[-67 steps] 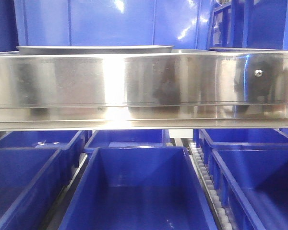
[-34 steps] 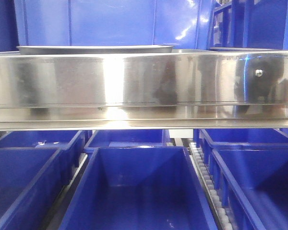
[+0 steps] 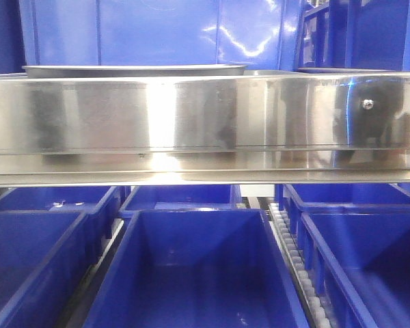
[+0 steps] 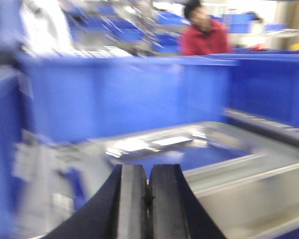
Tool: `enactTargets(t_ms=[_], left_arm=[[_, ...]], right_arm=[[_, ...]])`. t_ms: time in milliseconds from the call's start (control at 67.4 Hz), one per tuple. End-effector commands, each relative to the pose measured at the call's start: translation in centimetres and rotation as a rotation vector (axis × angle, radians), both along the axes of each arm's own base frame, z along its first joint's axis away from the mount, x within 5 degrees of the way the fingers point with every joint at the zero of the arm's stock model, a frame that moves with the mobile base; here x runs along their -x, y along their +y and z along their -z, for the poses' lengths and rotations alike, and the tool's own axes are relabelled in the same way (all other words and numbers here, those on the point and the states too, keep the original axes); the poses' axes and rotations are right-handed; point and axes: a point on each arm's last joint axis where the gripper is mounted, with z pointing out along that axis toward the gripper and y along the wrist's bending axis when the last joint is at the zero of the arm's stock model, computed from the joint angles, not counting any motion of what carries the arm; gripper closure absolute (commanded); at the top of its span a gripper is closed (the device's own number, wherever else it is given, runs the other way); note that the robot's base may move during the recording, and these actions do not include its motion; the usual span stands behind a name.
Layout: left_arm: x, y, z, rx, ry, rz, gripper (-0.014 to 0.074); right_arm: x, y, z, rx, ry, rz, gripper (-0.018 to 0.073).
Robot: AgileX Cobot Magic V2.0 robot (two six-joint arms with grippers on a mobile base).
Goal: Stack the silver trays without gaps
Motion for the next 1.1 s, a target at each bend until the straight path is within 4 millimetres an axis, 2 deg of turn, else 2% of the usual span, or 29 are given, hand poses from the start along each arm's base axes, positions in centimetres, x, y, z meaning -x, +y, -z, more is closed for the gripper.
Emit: enactTargets(t_ms=[0, 193, 386, 460, 534, 1082], left_arm=[[0.1, 0.5, 0.4, -0.003, -0.074, -0.068, 0.061], [0.6, 1.7, 4.2, 0.048, -0.057, -0.229, 0.061], [1.4, 1.9, 8.0, 0.063, -0.055, -0.253, 0.061], [1.2, 1.9, 9.4, 0.066, -0.021, -0.254, 0.061], [1.2, 1.9, 9.4, 0.113, -0.021, -0.252, 0.061], [1.2, 1.9, 9.7, 0.093, 0.015, -0.254, 0.061]], right_arm=[[0.1, 0.0, -0.2, 0.004, -0.022, 0.006, 0.0574], [0.1, 0.0, -0.2, 0.004, -0.022, 0.006, 0.0574], [0.1, 0.0, -0.2, 0.004, -0.022, 0.006, 0.0574], [0.1, 0.0, -0.2, 0.004, -0.022, 0.006, 0.0574], [0.1, 0.0, -0.2, 0.004, -0.022, 0.006, 0.0574], [0.1, 0.0, -0.2, 0.004, -0.022, 0.006, 0.0574]])
